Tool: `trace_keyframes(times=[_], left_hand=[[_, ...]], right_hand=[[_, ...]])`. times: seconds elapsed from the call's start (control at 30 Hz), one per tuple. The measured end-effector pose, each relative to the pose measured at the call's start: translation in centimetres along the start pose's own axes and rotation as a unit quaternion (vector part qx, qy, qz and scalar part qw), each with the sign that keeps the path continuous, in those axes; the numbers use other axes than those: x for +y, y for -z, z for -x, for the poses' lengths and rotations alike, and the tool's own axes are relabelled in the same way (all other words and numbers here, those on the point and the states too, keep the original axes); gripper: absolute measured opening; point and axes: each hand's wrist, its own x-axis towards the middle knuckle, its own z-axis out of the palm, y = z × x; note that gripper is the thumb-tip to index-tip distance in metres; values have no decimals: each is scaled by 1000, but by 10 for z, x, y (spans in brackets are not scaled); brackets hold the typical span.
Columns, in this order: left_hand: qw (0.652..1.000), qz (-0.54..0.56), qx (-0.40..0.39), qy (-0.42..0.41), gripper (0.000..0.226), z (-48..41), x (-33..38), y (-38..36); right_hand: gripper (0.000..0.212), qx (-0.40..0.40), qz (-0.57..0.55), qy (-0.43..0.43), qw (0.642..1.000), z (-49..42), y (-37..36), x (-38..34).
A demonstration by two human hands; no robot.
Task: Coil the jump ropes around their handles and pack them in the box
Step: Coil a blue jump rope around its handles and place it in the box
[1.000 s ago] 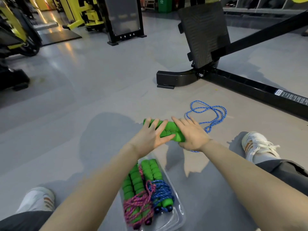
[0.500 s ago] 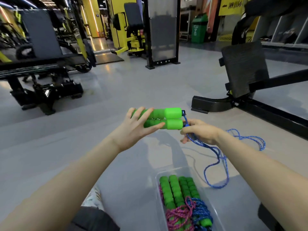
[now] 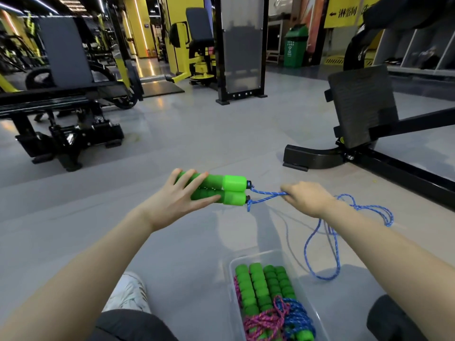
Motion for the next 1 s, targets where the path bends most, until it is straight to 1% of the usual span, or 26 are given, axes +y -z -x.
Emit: trace_keyframes(times=[0.03, 0.07, 0.13, 0.17, 0.2, 0.23, 0.27, 0.3, 0.33, 0.37, 0.4, 0.5, 0.57, 0.63, 0.73, 0.77, 0.83, 1.0], left_hand=[[1000, 1, -3, -5, 65, 5, -1, -1], [1000, 2, -4, -9, 64, 9, 0, -2], [1000, -1, 3, -9, 62, 10, 3, -2], [1000, -5, 11, -15, 60, 7, 5, -1], [999, -8, 16, -27, 57, 4, 7, -2], [999, -11, 18, -38, 57, 2, 9, -3], [999, -15, 19, -44, 58, -1, 12, -5], [999, -19, 21, -47, 59, -3, 15, -7], [998, -21, 23, -48, 59, -6, 18, -9], [998, -21, 24, -50, 60, -9, 22, -10], [998, -19, 24, -53, 60, -13, 25, -12], [999, -7, 28, -41, 62, -22, 35, -14], [999, 7, 35, -25, 61, -27, 42, -14], [999, 20, 40, -11, 63, -30, 49, -13], [998, 46, 49, 12, 67, -34, 55, -13], [997, 49, 54, 15, 68, -36, 57, -12], [997, 49, 60, 9, 68, -40, 59, -9], [997, 28, 51, -43, 65, -42, 61, -5]], right_hand=[[20, 14, 43, -13, 999, 1, -1, 9], [21, 51, 84, -19, 995, 1, -3, 16], [18, 140, 172, -43, 974, -6, -4, 23], [28, 150, 197, -69, 966, -9, -2, 25], [48, 105, 205, -89, 969, -10, 0, 24], [72, 26, 199, -92, 975, -8, 2, 21], [93, -50, 178, -83, 979, -6, 3, 16], [109, -106, 140, -60, 983, -3, 3, 9], [119, -131, 97, -30, 986, 1, 3, 1], [123, -125, 56, 6, 991, 4, 0, -8], [123, -96, 26, 42, 994, 6, -3, -17], [120, 39, -12, 127, 991, 8, -14, -39], [115, 115, 2, 155, 981, 7, -20, -46], [110, 200, 33, 172, 964, 8, -25, -49], [94, 282, 51, 194, 938, 9, -27, -47], [89, 294, 43, 199, 934, 8, -26, -45], [84, 285, 18, 203, 937, 7, -24, -41], [71, 189, -40, 205, 959, 9, -19, -29]])
